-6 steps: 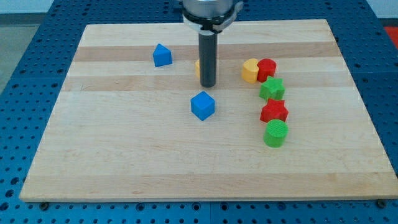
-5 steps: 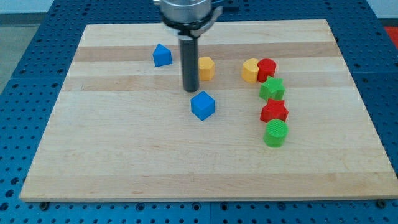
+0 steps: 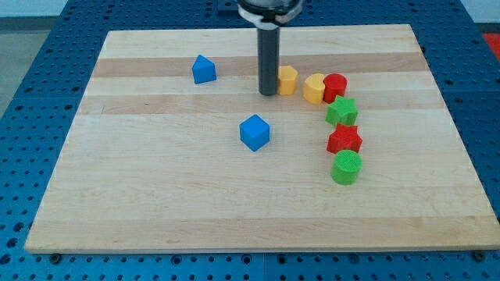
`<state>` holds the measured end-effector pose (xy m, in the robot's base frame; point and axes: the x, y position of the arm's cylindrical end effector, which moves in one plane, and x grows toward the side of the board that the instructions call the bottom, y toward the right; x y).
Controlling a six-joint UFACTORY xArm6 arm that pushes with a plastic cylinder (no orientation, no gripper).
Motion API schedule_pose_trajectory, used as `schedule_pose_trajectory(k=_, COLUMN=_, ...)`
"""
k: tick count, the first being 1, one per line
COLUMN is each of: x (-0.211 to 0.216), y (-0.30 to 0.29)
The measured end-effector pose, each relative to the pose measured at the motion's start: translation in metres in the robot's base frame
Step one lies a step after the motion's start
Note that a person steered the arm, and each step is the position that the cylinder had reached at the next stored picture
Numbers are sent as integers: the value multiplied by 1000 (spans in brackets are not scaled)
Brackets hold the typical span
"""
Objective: Move the yellow hexagon closely to the yellow heart
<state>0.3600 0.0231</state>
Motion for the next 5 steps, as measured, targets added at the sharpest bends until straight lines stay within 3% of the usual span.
schedule_pose_trajectory(k=3, x=0, y=5)
schedule_pose_trajectory(k=5, x=62, y=6)
